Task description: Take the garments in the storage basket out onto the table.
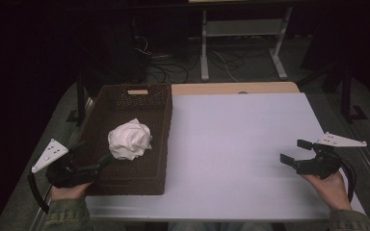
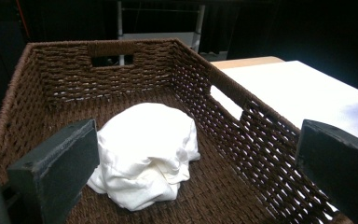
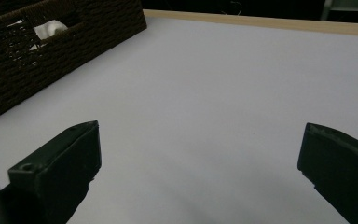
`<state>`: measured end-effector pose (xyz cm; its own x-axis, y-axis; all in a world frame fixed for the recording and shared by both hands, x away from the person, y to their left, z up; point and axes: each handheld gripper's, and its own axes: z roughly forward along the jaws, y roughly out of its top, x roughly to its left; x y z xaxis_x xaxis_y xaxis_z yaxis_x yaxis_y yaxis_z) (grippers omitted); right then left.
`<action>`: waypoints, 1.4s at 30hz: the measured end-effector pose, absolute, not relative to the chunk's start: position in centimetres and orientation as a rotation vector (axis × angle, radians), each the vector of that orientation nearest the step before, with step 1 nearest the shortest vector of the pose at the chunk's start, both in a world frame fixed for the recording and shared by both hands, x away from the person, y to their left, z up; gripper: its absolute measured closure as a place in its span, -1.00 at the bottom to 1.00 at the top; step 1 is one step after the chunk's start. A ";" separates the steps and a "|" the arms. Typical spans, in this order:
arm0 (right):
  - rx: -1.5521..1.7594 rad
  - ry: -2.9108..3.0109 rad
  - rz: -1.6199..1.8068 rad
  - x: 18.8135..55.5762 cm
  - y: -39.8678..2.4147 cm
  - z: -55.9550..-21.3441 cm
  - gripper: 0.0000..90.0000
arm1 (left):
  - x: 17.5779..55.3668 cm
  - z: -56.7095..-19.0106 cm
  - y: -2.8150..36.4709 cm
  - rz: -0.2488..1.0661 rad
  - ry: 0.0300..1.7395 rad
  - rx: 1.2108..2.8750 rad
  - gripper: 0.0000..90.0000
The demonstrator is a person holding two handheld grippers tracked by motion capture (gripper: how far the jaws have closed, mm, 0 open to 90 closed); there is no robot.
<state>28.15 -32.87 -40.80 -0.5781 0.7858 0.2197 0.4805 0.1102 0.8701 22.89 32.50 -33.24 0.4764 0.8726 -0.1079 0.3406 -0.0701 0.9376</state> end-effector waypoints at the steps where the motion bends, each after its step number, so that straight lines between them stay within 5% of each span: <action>1: 1.245 2.097 1.455 28.2 -32.9 -40.8 -1.00 | 22.9 -33.3 32.6 0.614 1.065 1.641 -1.00; 29: 1.240 2.092 1.453 27.8 -32.7 -40.6 -1.00 | 22.8 -32.6 32.3 0.610 1.048 1.657 -1.00; 42: 1.246 2.093 1.437 27.9 -32.4 -40.8 -1.00 | 25.1 -30.3 31.2 0.581 1.048 1.800 -1.00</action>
